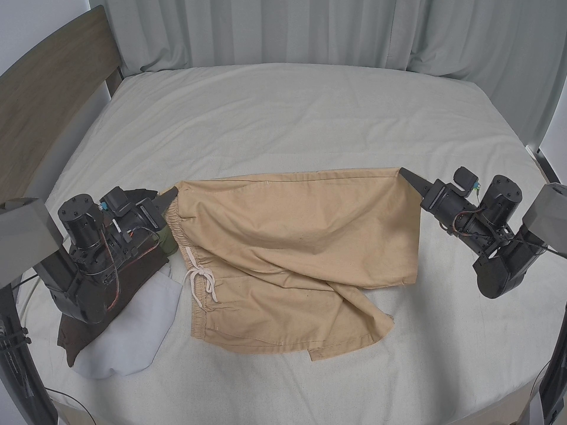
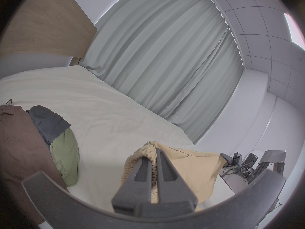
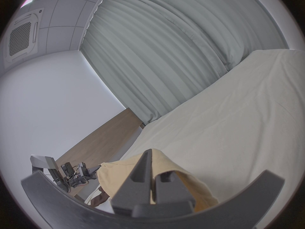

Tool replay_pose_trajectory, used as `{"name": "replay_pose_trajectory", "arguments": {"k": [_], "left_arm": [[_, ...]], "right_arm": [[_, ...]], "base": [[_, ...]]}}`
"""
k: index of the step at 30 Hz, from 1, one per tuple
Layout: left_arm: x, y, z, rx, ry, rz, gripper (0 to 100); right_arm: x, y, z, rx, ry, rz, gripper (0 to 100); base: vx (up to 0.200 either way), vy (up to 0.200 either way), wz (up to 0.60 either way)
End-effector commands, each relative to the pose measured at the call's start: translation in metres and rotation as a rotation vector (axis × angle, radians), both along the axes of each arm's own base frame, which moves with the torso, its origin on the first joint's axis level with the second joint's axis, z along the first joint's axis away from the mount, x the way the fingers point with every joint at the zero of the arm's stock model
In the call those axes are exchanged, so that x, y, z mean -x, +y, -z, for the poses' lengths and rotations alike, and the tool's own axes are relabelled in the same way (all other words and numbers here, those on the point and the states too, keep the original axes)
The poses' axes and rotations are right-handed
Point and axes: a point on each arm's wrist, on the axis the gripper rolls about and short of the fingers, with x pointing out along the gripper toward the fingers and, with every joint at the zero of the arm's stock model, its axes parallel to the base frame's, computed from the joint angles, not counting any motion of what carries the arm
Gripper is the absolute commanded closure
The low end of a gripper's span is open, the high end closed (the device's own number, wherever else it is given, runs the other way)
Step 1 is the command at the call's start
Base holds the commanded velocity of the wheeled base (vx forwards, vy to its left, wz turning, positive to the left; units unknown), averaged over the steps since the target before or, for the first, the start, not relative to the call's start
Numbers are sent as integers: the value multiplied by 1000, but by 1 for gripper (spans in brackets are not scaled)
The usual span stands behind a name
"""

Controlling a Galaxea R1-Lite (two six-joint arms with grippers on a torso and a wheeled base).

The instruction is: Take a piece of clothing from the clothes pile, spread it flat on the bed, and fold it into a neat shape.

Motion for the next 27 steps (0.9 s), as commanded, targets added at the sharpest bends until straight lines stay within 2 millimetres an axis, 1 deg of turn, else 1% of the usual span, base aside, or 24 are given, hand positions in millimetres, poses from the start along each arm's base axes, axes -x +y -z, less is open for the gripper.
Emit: {"name": "replay_pose_trajectory", "arguments": {"k": [1, 11, 19, 27], "left_arm": [[-13, -2, 12, 2, 14, -20, 100], [-37, -3, 29, 19, 14, -86, 100], [-52, -4, 46, 48, 42, -99, 100], [-60, -6, 47, 74, 31, -99, 100]], "right_arm": [[-14, 1, 11, -1, 7, 3, 100], [-40, 0, 29, -15, 10, 10, 100], [-60, 4, 37, -25, -19, 10, 100], [-77, 3, 44, -41, -39, 13, 100]], "base": [[0, 0, 0], [0, 0, 0], [0, 0, 0], [0, 0, 0]]}}
